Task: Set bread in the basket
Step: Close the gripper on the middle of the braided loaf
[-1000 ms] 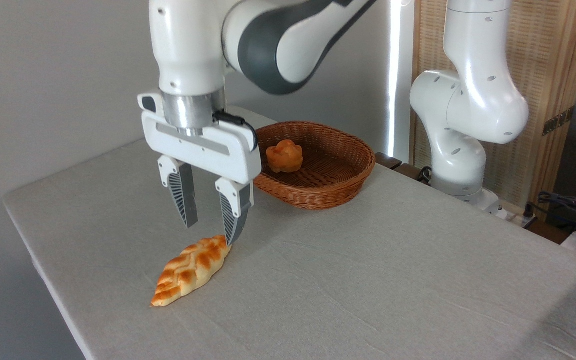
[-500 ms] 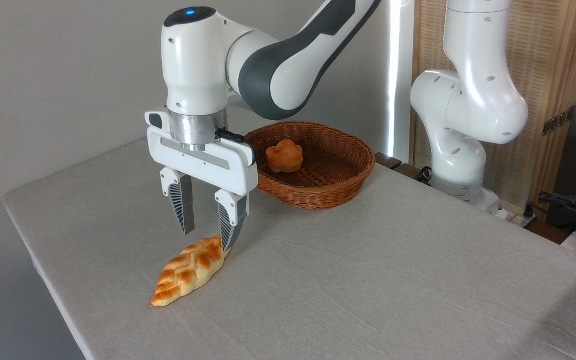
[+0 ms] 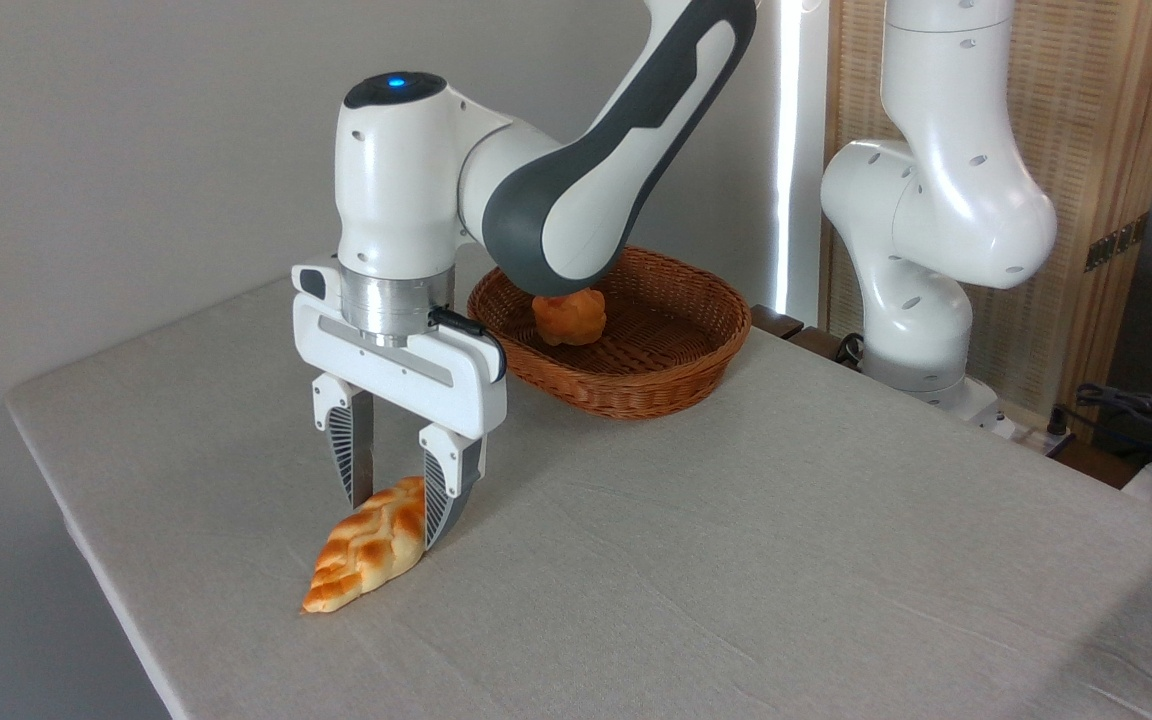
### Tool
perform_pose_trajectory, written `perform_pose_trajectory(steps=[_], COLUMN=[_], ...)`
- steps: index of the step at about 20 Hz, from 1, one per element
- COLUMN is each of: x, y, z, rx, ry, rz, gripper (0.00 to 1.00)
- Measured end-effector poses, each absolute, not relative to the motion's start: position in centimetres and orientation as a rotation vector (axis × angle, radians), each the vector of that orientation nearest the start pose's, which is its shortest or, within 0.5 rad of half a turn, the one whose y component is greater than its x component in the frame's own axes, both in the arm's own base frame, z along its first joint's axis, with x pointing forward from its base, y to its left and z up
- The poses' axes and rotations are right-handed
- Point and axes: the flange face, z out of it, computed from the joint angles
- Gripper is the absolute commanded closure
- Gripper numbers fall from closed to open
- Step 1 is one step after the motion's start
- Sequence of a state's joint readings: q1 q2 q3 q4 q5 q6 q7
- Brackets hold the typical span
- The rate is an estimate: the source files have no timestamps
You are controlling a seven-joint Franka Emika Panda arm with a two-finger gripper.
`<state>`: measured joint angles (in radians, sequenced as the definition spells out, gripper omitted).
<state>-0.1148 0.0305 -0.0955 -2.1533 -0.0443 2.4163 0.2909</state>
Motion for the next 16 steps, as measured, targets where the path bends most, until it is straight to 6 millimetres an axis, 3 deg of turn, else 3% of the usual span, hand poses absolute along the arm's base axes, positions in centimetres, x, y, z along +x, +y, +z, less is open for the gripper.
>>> perform_pose_trajectory(steps=[2, 3, 16], x=[55.13, 55.09, 55.07], y=[-12.27, -12.56, -12.83], z=[40.45, 40.23, 39.84], rx=[-3.045, -3.042, -3.027], ry=[0.761, 0.772, 0.813], rz=[-0.361, -0.355, -0.344], gripper=[0.94, 0.99, 1.0])
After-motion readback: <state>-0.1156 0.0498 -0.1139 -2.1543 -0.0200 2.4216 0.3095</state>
